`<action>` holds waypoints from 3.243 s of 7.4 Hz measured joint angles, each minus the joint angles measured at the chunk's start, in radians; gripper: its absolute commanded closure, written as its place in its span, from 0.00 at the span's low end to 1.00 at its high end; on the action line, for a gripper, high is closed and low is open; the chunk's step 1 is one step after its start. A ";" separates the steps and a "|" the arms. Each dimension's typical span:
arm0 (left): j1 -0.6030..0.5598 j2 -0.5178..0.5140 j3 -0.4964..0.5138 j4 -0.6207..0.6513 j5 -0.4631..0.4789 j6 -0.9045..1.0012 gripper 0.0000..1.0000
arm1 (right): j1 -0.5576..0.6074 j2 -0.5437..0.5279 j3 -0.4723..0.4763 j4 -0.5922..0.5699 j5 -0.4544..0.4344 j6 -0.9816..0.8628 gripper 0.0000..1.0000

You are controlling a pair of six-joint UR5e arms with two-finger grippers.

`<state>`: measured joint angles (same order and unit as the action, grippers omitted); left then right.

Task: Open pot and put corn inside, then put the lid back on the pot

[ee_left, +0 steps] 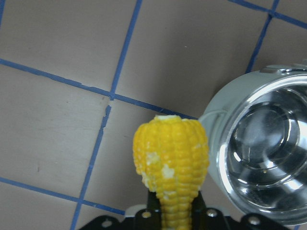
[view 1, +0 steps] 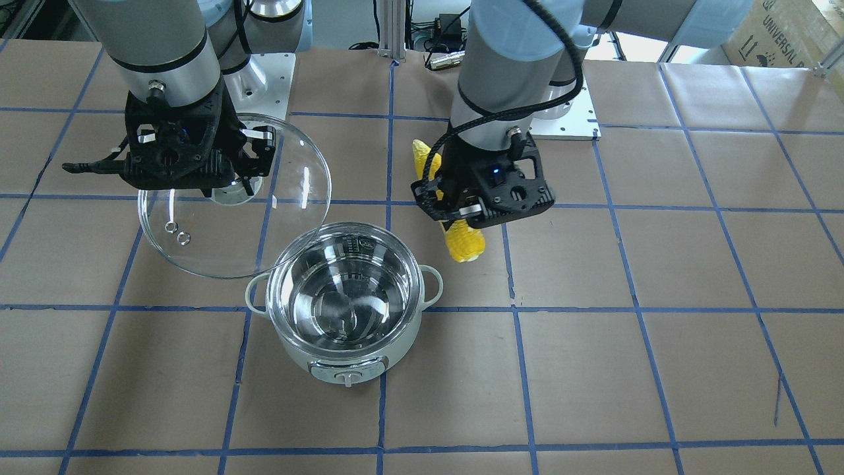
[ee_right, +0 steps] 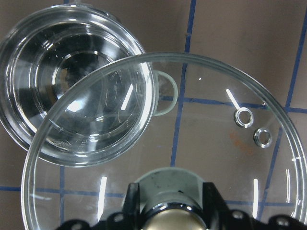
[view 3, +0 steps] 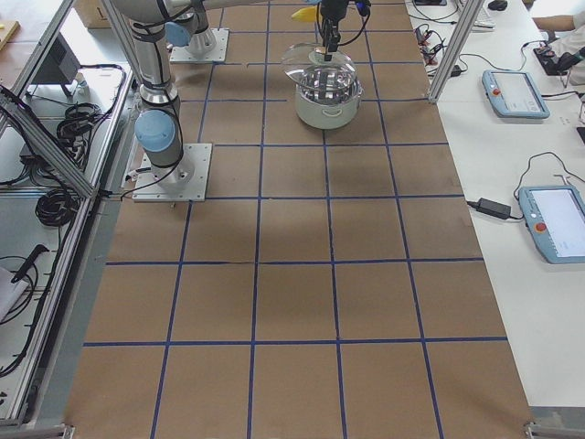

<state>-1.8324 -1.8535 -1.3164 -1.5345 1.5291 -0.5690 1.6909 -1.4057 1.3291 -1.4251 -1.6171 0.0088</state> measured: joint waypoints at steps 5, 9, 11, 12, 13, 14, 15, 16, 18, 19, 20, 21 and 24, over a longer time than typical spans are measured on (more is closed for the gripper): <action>-0.132 -0.186 0.071 0.248 0.002 0.057 0.93 | -0.001 -0.041 0.052 -0.031 0.002 -0.010 0.64; -0.141 -0.215 0.041 0.298 -0.012 0.180 0.92 | -0.003 -0.106 0.146 -0.139 -0.009 -0.058 0.64; -0.141 -0.239 0.036 0.324 -0.027 0.185 0.77 | -0.006 -0.158 0.204 -0.170 -0.010 -0.069 0.64; -0.141 -0.251 0.035 0.338 -0.027 0.186 0.23 | -0.006 -0.170 0.212 -0.171 -0.011 -0.072 0.64; -0.142 -0.257 0.033 0.344 -0.025 0.186 0.01 | -0.006 -0.177 0.215 -0.171 -0.011 -0.074 0.64; -0.142 -0.259 0.029 0.347 -0.021 0.186 0.00 | -0.007 -0.182 0.216 -0.170 -0.011 -0.075 0.64; -0.142 -0.258 0.023 0.348 -0.019 0.186 0.00 | -0.007 -0.185 0.219 -0.169 -0.011 -0.075 0.64; -0.142 -0.257 0.018 0.349 -0.019 0.184 0.00 | -0.007 -0.188 0.225 -0.169 -0.011 -0.074 0.64; -0.142 -0.248 0.014 0.347 -0.019 0.181 0.00 | -0.007 -0.199 0.249 -0.172 -0.010 -0.074 0.64; -0.139 -0.235 0.012 0.339 -0.018 0.182 0.00 | -0.007 -0.208 0.260 -0.173 -0.009 -0.073 0.64; -0.133 -0.218 0.001 0.328 -0.017 0.202 0.00 | -0.007 -0.212 0.267 -0.174 -0.009 -0.073 0.64; -0.114 -0.192 -0.033 0.320 -0.010 0.253 0.00 | -0.007 -0.212 0.269 -0.176 -0.009 -0.073 0.64; 0.056 0.018 -0.237 0.275 -0.005 0.421 0.00 | 0.005 -0.208 0.271 -0.199 -0.001 -0.058 0.64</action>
<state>-1.7763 -1.8359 -1.5529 -1.2597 1.5245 -0.1478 1.6960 -1.6136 1.6004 -1.6241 -1.6186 -0.0490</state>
